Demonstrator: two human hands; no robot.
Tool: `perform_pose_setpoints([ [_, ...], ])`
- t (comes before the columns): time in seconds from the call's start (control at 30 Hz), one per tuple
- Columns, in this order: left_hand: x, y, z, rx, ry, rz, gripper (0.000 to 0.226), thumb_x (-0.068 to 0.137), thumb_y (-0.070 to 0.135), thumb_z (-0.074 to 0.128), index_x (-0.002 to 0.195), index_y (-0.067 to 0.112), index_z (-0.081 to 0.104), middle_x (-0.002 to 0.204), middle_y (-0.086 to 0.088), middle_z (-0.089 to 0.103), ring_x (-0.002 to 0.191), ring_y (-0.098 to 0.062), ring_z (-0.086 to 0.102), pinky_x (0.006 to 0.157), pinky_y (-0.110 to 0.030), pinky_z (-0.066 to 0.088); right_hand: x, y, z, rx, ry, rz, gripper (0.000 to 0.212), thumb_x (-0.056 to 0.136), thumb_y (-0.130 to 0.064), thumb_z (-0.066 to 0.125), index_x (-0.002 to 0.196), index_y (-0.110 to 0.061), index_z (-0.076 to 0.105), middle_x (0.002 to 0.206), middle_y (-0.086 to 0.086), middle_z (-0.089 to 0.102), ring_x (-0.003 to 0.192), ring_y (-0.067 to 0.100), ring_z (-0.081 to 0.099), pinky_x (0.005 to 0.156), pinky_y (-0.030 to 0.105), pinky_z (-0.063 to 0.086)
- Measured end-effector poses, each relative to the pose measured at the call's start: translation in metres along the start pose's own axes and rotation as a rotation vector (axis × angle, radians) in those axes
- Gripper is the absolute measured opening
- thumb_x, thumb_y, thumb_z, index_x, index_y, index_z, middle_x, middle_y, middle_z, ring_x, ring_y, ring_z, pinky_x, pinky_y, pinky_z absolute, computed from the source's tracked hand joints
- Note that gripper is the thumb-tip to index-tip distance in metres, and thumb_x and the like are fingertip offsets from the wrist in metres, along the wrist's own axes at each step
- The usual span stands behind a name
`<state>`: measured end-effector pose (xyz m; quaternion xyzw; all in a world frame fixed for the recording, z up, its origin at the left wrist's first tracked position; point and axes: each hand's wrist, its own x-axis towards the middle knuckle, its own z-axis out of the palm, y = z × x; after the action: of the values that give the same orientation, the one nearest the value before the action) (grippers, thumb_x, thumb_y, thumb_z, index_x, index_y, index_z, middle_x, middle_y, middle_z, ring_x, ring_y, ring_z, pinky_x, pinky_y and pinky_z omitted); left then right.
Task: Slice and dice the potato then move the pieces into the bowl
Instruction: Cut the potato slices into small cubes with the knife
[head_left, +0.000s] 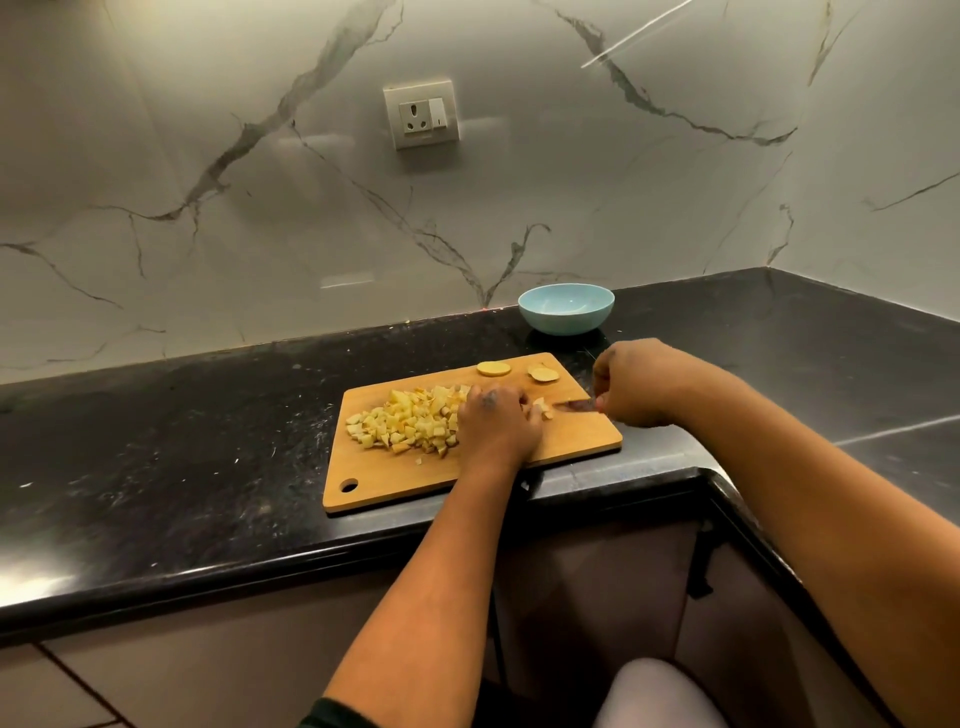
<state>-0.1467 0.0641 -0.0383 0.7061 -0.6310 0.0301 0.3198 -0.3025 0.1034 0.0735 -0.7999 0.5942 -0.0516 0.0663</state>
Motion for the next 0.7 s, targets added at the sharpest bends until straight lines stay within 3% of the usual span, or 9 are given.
perform_pose_setpoints([
  [0.13,0.004,0.016,0.007,0.03,-0.063,-0.021,0.04,0.091,0.047,0.061,0.107,0.011,0.067,0.106,-0.007,0.065,0.103,-0.021,0.057,0.089,-0.035,0.052,0.015,0.013,0.006,0.033,0.086,0.049,0.027,0.093,-0.014,0.059,0.12,-0.012,0.061,0.107,0.007,0.063,0.09,0.016,0.056,0.08,0.025,0.047],
  [0.27,0.017,0.03,0.012,0.031,-0.164,-0.061,0.033,0.096,0.027,0.058,0.123,0.008,0.063,0.128,-0.011,0.057,0.118,-0.024,0.051,0.101,-0.034,0.044,0.024,0.019,0.016,0.065,0.073,0.066,0.026,0.093,-0.019,0.059,0.118,-0.011,0.06,0.105,0.007,0.064,0.092,0.017,0.059,0.085,0.029,0.053],
  [0.4,0.025,0.025,0.008,-0.01,-0.195,-0.02,0.025,0.097,0.009,0.054,0.118,0.011,0.067,0.122,-0.009,0.063,0.112,-0.022,0.056,0.099,-0.032,0.047,0.028,0.022,0.017,0.097,0.094,0.048,0.027,0.094,-0.022,0.06,0.118,-0.011,0.061,0.105,0.007,0.064,0.094,0.018,0.059,0.089,0.031,0.053],
  [0.53,0.026,0.004,-0.001,-0.106,-0.233,0.002,0.028,0.096,0.005,0.054,0.113,0.019,0.07,0.117,-0.003,0.066,0.107,-0.015,0.059,0.095,-0.027,0.048,0.031,0.023,0.017,0.121,0.107,0.023,0.024,0.093,-0.016,0.061,0.117,-0.012,0.062,0.105,0.006,0.064,0.094,0.018,0.058,0.087,0.029,0.051],
  [0.7,0.021,-0.004,-0.007,-0.111,-0.216,0.103,0.03,0.096,0.007,0.055,0.122,0.018,0.066,0.121,-0.005,0.067,0.108,-0.016,0.061,0.097,-0.028,0.049,0.033,0.017,0.025,0.113,0.124,0.021,0.022,0.091,-0.012,0.061,0.113,-0.013,0.061,0.1,0.006,0.063,0.09,0.018,0.059,0.081,0.028,0.052],
])
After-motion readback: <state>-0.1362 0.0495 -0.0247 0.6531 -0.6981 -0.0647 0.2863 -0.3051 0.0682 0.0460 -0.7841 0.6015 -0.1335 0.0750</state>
